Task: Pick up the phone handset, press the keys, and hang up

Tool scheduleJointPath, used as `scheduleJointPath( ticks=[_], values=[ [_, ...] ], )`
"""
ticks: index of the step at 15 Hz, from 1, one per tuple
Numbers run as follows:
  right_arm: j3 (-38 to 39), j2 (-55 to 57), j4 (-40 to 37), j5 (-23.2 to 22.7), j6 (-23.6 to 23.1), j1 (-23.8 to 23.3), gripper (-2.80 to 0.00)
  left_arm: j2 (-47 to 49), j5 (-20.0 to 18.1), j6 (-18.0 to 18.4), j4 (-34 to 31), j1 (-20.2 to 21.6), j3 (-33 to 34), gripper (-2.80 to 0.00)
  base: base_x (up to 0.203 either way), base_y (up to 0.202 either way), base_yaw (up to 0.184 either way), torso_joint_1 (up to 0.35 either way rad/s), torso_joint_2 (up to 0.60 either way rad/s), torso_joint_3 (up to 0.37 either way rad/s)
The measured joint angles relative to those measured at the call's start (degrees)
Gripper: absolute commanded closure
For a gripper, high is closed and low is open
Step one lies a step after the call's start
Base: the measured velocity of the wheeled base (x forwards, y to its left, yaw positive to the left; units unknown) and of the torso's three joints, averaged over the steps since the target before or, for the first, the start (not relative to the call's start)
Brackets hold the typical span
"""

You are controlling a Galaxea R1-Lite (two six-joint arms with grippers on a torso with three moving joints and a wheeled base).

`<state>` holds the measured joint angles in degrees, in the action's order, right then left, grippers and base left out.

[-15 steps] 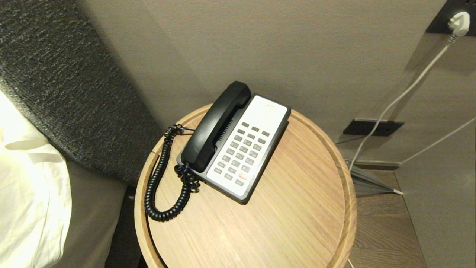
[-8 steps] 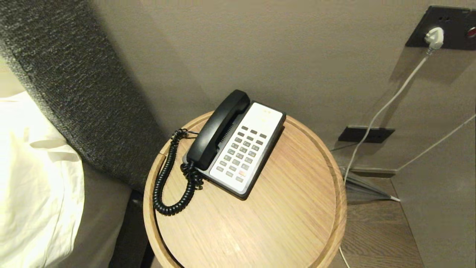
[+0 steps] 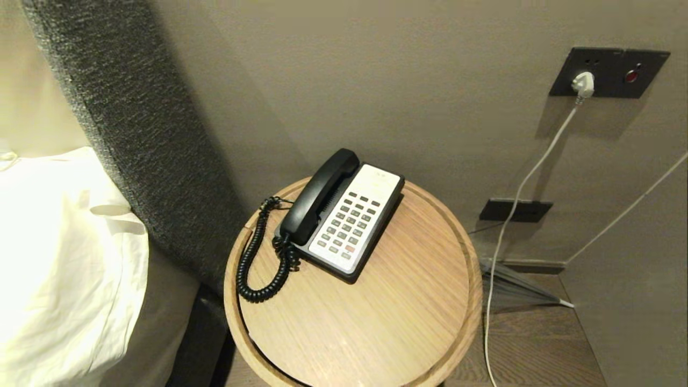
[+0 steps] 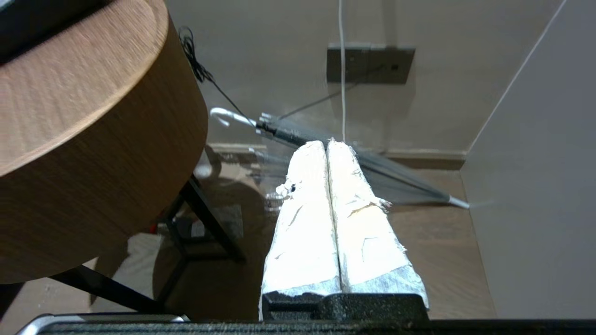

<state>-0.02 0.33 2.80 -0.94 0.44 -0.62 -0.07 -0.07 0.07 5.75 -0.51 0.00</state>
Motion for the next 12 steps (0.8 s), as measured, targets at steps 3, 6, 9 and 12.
scheduleJointPath(
  ticks=[3, 6, 9, 12],
  values=[
    [0.00, 0.00, 0.00, 0.00, 0.00, 0.00, 0.00, 0.00, -0.02, -0.12, 0.00, 0.00, 0.00, 0.00, 0.000, 0.000, 0.000, 0.000, 0.00, 0.202],
    [0.02, 0.02, 0.02, -0.02, 0.00, 0.00, 0.00, 0.00, -0.02, -0.15, -0.01, 0.00, 0.00, 0.00, 0.000, 0.000, 0.000, 0.005, 0.00, 0.208],
    [0.02, 0.02, 0.02, 0.00, -0.02, 0.00, 0.00, 0.00, 0.02, -0.33, -0.02, 0.00, 0.00, 0.00, 0.000, 0.000, 0.000, 0.004, 0.00, 0.202],
    [0.02, 0.02, 0.02, 0.02, 0.00, 0.00, 0.00, 0.00, 0.01, -0.38, 0.00, 0.02, 0.00, 0.00, 0.000, 0.000, 0.000, 0.004, 0.00, 0.199]
  ],
)
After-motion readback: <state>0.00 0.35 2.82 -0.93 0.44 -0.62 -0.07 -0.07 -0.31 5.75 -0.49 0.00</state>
